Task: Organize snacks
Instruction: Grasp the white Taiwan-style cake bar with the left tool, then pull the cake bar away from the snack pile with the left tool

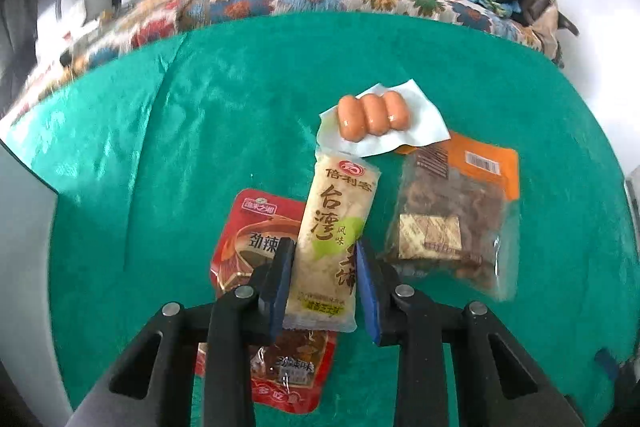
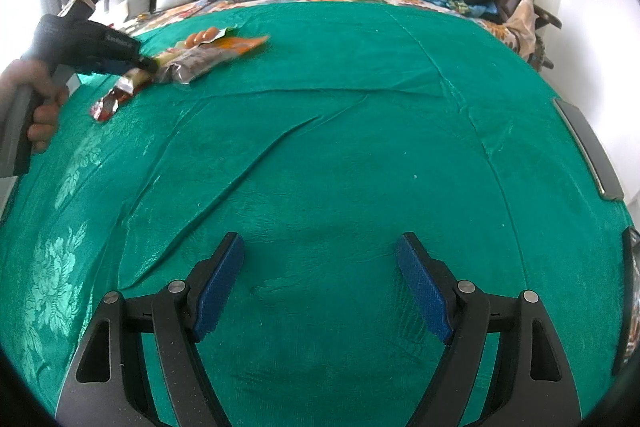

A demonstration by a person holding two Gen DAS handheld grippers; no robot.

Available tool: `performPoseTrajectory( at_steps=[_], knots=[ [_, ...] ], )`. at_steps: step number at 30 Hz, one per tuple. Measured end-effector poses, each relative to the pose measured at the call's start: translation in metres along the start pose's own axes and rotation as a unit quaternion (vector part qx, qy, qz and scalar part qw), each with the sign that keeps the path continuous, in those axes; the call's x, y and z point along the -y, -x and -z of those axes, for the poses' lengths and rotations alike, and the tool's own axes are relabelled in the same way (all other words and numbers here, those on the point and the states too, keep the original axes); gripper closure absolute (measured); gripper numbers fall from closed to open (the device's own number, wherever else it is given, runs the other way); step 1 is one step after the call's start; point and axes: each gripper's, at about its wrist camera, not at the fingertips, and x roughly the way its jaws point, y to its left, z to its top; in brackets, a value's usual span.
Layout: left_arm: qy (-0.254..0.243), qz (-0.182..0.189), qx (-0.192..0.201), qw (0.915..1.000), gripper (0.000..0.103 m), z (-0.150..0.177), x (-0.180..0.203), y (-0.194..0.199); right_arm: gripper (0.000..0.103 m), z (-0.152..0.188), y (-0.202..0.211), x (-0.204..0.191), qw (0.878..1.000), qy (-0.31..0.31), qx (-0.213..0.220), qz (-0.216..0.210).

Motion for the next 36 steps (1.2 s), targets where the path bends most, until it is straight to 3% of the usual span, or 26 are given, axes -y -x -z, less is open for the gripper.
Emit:
performPoseTrajectory(
  at_steps=[2, 7, 12, 19, 21, 22, 23, 28, 36],
  knots=[
    [-0.018, -0.008, 0.002, 0.9998, 0.074, 0.008, 0.006, 0.004, 0.021, 0.0, 0.0, 0.0, 1.0, 0.0, 0.0, -0.002],
    [0.011, 0.02, 0.014, 0.9997, 0.074, 0.038, 0.005, 0.045, 0.021, 0.0, 0.0, 0.0, 1.0, -0.001, 0.0, -0.002],
    [0.034, 0.023, 0.007, 0.9991, 0.074, 0.108, 0.0, 0.093, 0.021, 0.0, 0.0, 0.0, 1.0, -0.001, 0.0, -0.002],
    [0.028, 0.017, -0.012, 0.9994, 0.072, 0.182, 0.001, 0.096, 0.021, 0.0, 0.0, 0.0, 1.0, -0.001, 0.0, -0.002],
    [0.02, 0.018, 0.006, 0.9996, 0.056, 0.185, 0.005, 0.094, 0.021, 0.0, 0.0, 0.0, 1.0, -0.001, 0.0, -0.002],
    [0.014, 0.015, 0.01, 0.9997, 0.032, 0.184, 0.008, 0.092, 0.021, 0.0, 0.0, 0.0, 1.0, -0.001, 0.0, -0.002],
    [0.011, 0.007, 0.009, 0.9999, 0.015, 0.182, 0.01, 0.089, 0.021, 0.0, 0.0, 0.0, 1.0, -0.001, 0.0, -0.002],
    [0.001, -0.022, 0.025, 0.9994, 0.006, 0.175, 0.016, 0.075, 0.021, 0.0, 0.0, 0.0, 1.0, -0.001, 0.0, -0.002],
    [0.087, -0.069, 0.043, 0.9929, 0.003, 0.181, -0.018, 0.077, 0.021, 0.0, 0.0, 0.0, 1.0, -0.001, 0.0, -0.002]
  ],
)
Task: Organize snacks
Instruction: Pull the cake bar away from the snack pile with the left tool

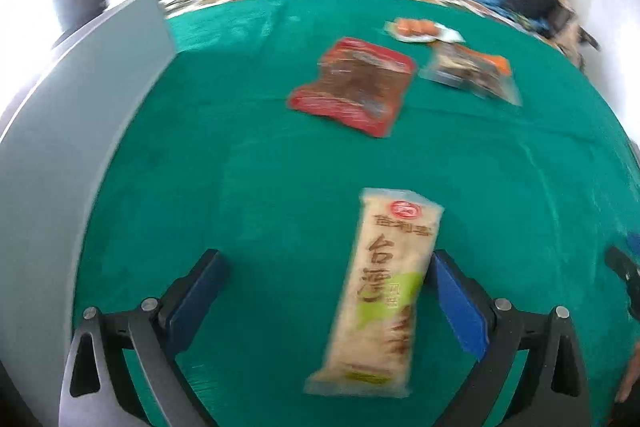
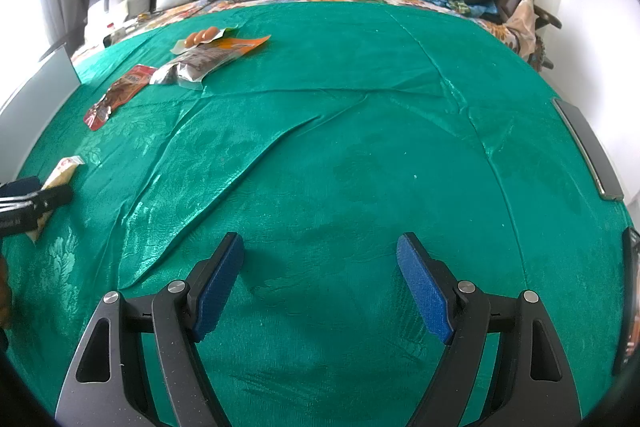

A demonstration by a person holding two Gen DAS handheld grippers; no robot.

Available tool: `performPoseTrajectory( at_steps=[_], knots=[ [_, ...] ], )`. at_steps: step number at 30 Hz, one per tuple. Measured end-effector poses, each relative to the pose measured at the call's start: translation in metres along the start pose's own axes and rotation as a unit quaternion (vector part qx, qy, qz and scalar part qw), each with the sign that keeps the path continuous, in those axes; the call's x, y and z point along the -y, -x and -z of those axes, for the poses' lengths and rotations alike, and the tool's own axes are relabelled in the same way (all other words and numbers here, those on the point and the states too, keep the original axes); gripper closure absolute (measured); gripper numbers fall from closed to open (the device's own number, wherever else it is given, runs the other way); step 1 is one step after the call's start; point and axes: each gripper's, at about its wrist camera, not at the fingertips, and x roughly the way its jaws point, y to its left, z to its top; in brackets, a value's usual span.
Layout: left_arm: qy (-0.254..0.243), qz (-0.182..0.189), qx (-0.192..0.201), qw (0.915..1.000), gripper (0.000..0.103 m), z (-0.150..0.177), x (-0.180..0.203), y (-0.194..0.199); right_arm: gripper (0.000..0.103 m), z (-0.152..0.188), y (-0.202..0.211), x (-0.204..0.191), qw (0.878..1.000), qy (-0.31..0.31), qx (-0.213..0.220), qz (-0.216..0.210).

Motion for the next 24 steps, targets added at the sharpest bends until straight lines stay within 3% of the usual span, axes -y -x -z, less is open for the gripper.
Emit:
performPoseTrajectory(
  at_steps=[7, 24],
  knots=[
    [0.005, -0.006, 0.012, 0.9999, 0.002, 0.007, -0.02, 0.001, 0.021, 0.0, 0.0, 0.0, 1.0, 0.0, 0.0, 0.0],
    [-0.002, 0.003, 0.024, 0.9997, 0.0, 0.004, -0.022, -0.002, 0.021, 0.0, 0.0, 0.0, 1.0, 0.0, 0.0, 0.0]
  ],
)
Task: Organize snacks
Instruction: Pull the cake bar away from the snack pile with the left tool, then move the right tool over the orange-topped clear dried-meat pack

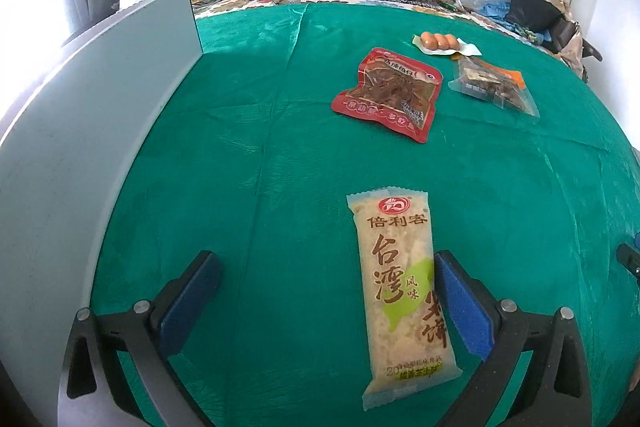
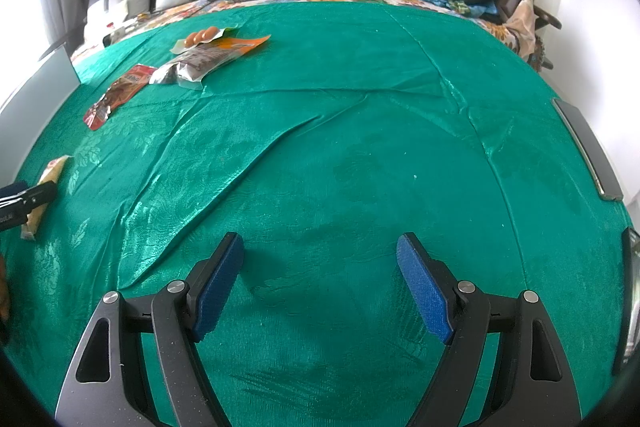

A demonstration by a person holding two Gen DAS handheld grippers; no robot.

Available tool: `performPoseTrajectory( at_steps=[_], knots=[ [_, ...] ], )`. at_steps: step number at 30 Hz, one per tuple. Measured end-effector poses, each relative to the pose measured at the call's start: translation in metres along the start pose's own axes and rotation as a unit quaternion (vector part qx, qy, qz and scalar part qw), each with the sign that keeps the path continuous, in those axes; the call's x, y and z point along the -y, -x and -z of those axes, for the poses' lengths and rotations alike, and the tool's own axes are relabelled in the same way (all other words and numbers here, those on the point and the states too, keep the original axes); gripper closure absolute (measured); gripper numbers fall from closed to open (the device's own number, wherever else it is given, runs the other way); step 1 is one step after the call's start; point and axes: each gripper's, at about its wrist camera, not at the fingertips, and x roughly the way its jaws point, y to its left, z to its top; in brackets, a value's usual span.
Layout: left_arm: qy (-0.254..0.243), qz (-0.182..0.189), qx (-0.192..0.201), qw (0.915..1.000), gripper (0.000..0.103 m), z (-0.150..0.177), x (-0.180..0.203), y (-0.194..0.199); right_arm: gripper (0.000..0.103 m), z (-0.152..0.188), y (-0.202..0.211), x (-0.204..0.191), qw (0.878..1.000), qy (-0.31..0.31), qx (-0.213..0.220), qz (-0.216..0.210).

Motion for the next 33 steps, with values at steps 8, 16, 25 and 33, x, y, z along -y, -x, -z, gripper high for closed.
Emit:
performPoseTrajectory(
  at_steps=[8, 16, 25, 33],
  knots=[
    [0.0, 0.0, 0.0, 1.0, 0.0, 0.0, -0.001, 0.0, 0.021, 0.0, -0.001, -0.001, 1.0, 0.001, 0.0, 0.001],
    [0.0, 0.0, 0.0, 1.0, 0.0, 0.0, -0.001, 0.0, 0.019, 0.0, -0.001, -0.001, 1.0, 0.0, 0.0, 0.0],
    [0.0, 0.001, 0.001, 1.0, 0.0, 0.0, -0.001, 0.0, 0.019, -0.072, -0.022, -0.011, 0.996, -0.06, -0.041, -0.05],
    [0.0, 0.001, 0.001, 1.0, 0.0, 0.0, -0.001, 0.0, 0.02, -0.184, -0.111, -0.093, 0.983, -0.136, -0.111, -0.051]
  ],
)
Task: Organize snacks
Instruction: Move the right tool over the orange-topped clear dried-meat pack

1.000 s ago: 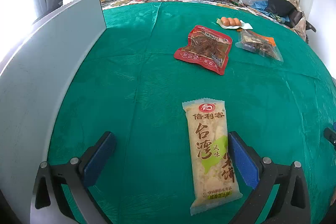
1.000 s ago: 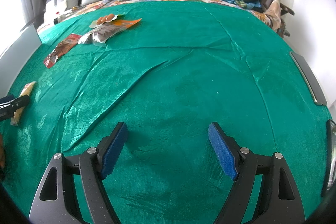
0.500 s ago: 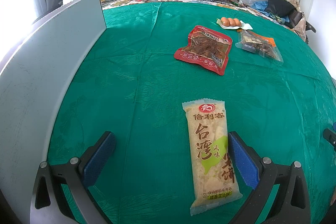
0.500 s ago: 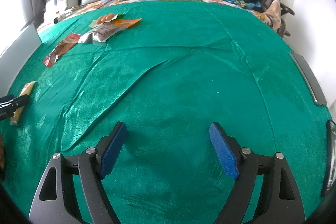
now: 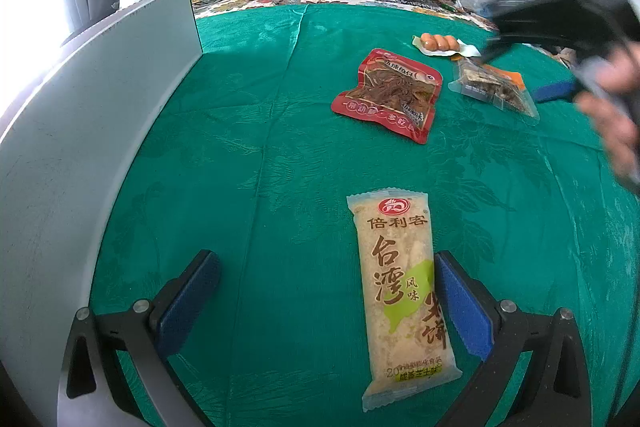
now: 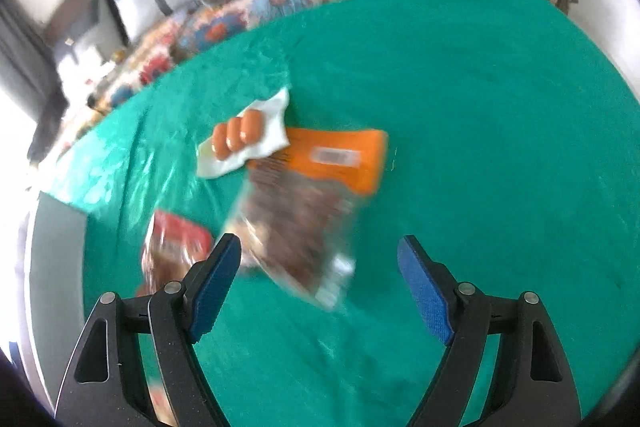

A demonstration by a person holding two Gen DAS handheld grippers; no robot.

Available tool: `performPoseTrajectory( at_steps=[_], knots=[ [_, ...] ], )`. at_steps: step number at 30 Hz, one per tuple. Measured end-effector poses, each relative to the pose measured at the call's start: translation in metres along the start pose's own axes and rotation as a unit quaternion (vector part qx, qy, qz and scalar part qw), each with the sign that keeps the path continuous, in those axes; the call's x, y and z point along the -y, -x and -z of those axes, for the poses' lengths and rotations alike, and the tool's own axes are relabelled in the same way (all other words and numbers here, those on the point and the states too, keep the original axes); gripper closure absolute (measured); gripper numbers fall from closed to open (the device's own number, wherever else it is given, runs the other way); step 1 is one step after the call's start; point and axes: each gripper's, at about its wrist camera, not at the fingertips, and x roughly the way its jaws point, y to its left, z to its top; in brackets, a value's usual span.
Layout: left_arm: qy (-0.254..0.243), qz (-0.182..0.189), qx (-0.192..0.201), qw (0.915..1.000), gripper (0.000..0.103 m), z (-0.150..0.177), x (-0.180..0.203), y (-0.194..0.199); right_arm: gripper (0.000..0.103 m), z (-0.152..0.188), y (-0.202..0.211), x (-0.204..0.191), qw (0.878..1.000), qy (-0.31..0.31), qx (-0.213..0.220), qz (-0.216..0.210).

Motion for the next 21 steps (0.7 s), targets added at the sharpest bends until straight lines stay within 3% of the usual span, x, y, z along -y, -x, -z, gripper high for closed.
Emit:
performPoseTrajectory(
  at_steps=[3, 9, 15, 21],
  knots=[
    [0.0, 0.0, 0.0, 1.0, 0.0, 0.0, 0.0, 0.0, 0.018, -0.006, -0.028, -0.025, 0.998, 0.013, -0.041, 0.042],
    [0.0, 0.0, 0.0, 1.0, 0.0, 0.0, 0.001, -0.001, 0.011, 0.009, -0.04, -0.045, 0.992, 0.08, -0.02, 0.091],
    [0.0, 0.0, 0.0, 1.0, 0.0, 0.0, 0.0, -0.001, 0.015, 0.03, -0.028, -0.033, 0.986, 0.158, 0.009, 0.055],
    [0.0, 0.0, 0.0, 1.0, 0.0, 0.0, 0.0, 0.0, 0.021, 0.052, -0.008, -0.006, 0.984, 0.172, 0.011, 0.036]
  ],
)
